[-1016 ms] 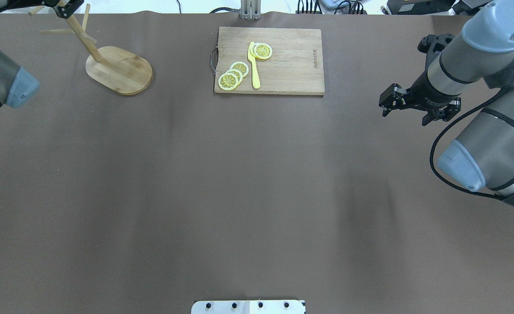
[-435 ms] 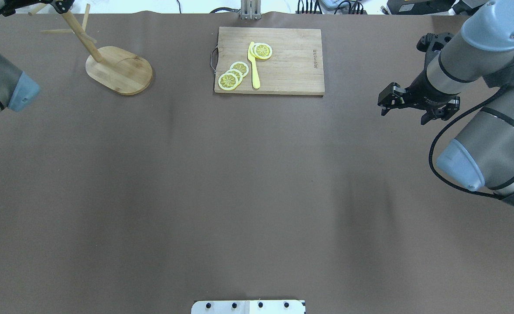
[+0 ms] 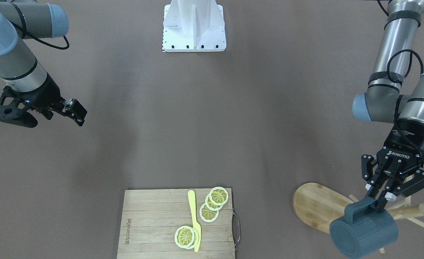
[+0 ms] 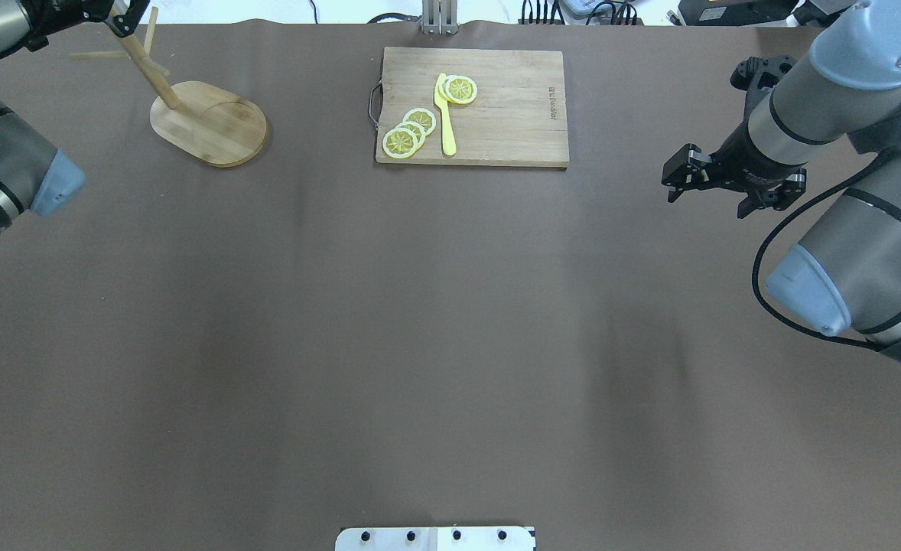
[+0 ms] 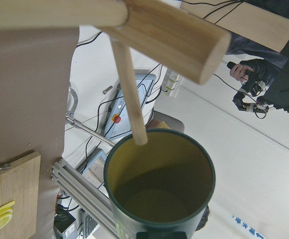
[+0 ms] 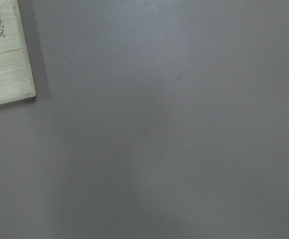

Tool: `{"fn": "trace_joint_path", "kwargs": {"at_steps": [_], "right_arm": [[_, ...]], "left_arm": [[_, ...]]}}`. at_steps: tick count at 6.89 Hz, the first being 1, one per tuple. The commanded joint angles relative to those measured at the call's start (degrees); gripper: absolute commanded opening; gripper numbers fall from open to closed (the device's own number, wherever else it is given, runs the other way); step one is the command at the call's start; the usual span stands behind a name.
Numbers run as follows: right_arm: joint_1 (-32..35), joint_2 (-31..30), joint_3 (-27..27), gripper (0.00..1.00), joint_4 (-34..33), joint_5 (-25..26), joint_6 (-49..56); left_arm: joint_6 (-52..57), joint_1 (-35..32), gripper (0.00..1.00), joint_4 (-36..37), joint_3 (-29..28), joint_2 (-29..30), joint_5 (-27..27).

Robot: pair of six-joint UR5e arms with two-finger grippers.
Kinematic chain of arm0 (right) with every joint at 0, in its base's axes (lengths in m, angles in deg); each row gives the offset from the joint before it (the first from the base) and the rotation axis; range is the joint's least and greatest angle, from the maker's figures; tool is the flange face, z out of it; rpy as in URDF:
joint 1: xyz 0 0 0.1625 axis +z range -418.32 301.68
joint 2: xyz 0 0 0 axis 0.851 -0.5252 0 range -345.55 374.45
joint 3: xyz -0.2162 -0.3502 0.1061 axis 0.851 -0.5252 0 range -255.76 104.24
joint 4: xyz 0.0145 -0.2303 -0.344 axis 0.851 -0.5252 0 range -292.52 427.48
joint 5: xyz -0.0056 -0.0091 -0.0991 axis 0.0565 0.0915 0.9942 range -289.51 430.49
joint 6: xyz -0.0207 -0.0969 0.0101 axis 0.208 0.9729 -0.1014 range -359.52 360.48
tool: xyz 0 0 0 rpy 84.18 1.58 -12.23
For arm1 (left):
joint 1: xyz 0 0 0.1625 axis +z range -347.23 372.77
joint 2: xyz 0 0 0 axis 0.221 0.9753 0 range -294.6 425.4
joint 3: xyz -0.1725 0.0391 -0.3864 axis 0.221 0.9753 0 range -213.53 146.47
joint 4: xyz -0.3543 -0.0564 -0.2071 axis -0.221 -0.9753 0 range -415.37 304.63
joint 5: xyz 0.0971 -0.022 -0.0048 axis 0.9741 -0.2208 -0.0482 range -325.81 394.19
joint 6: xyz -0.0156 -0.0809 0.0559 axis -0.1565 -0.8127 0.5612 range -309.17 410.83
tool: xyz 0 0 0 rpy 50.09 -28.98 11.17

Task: Hang cup on storage rack
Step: 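Lower the mug with the left gripper so its handle hooks a rack peg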

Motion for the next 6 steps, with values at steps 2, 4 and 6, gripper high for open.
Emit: {"fn": "trace_joint_path", "kwargs": {"at_steps": [2, 4, 6], "right_arm": [[0.00, -0.07, 0.63, 1.00, 0.00, 0.10, 0.00], [0.09, -0.16, 1.25, 1.00, -0.09, 0.10, -0.35], [0.09, -0.34, 1.25, 1.00, -0.09, 0.10, -0.35]], "left_arm": [[-5.00, 0.57, 0.00, -3.33, -2.12, -1.70, 1.18], [-6.85, 0.57, 0.00, -4.40, -2.21, -2.49, 1.18], [-9.56, 0.57, 0.00, -8.42, -2.30, -4.24, 1.44]]}}
